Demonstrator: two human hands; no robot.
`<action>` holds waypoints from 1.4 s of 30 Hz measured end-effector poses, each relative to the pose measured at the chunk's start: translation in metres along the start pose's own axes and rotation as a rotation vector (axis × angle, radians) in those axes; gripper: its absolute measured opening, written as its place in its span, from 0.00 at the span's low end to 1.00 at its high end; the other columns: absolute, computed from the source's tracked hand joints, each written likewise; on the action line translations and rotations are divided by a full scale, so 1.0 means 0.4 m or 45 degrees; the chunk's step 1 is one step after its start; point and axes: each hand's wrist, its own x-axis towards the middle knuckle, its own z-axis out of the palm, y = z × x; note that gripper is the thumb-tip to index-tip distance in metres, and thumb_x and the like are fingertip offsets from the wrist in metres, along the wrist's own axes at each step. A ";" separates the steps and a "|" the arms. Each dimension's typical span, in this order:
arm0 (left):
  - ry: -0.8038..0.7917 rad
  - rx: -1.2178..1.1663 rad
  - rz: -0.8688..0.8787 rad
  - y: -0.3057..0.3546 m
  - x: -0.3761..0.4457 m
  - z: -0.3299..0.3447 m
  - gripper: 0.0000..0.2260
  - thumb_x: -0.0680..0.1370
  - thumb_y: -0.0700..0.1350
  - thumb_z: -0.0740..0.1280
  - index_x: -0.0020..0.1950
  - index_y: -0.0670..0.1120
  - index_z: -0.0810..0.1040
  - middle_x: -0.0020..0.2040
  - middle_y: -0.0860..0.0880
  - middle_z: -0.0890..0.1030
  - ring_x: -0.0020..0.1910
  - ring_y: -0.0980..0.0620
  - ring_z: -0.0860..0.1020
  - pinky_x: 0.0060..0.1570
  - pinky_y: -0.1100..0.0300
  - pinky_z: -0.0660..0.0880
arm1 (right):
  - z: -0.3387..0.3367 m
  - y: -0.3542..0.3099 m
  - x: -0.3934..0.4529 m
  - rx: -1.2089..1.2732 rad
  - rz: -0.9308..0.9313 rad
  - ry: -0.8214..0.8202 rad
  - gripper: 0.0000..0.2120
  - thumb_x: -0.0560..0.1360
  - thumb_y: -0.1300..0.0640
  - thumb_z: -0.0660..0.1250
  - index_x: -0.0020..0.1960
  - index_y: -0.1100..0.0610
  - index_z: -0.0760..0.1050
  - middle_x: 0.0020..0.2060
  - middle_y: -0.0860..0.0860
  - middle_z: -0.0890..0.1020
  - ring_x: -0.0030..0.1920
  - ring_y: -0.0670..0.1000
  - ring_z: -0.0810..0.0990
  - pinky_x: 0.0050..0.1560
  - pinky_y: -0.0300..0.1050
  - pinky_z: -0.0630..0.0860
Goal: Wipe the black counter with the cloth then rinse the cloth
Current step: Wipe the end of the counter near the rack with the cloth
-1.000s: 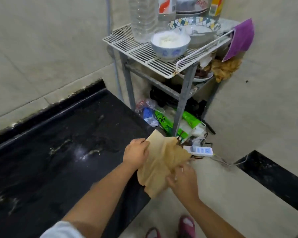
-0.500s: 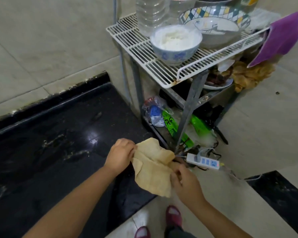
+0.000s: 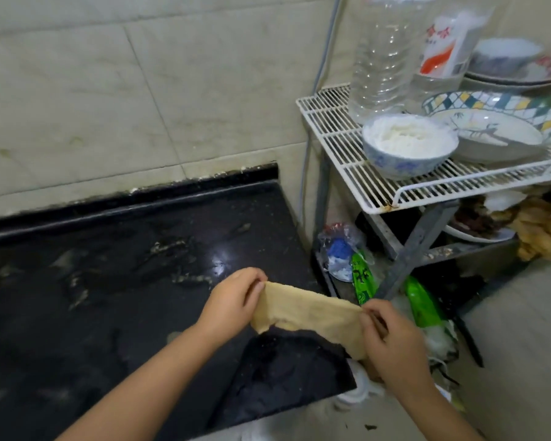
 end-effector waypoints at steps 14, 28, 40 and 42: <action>-0.507 -0.464 -0.159 0.077 -0.143 0.075 0.15 0.75 0.47 0.63 0.59 0.43 0.76 0.49 0.57 0.76 0.44 0.69 0.73 0.46 0.77 0.68 | 0.135 0.032 -0.074 0.565 0.968 -0.436 0.06 0.77 0.66 0.59 0.42 0.59 0.71 0.48 0.59 0.76 0.50 0.57 0.76 0.53 0.53 0.76; -0.400 0.480 -0.586 -0.043 -0.109 0.180 0.18 0.81 0.49 0.54 0.70 0.49 0.66 0.75 0.50 0.57 0.74 0.48 0.50 0.70 0.54 0.55 | 0.198 0.075 0.036 -0.475 0.156 -0.688 0.19 0.76 0.50 0.60 0.66 0.54 0.71 0.69 0.51 0.67 0.71 0.54 0.58 0.68 0.47 0.57; -0.198 -0.586 -0.339 0.052 -0.220 0.030 0.02 0.67 0.54 0.66 0.36 0.61 0.73 0.41 0.61 0.79 0.43 0.65 0.76 0.45 0.71 0.71 | 0.023 0.018 -0.018 0.201 -0.152 -0.804 0.04 0.71 0.48 0.60 0.42 0.46 0.72 0.36 0.40 0.76 0.41 0.40 0.76 0.38 0.28 0.68; -0.144 -0.580 -0.330 0.074 -0.248 0.019 0.05 0.67 0.55 0.65 0.37 0.56 0.72 0.41 0.62 0.78 0.40 0.63 0.76 0.40 0.72 0.70 | -0.003 0.008 -0.030 0.237 -0.147 -0.837 0.07 0.70 0.47 0.59 0.42 0.47 0.73 0.37 0.37 0.76 0.42 0.34 0.76 0.39 0.25 0.69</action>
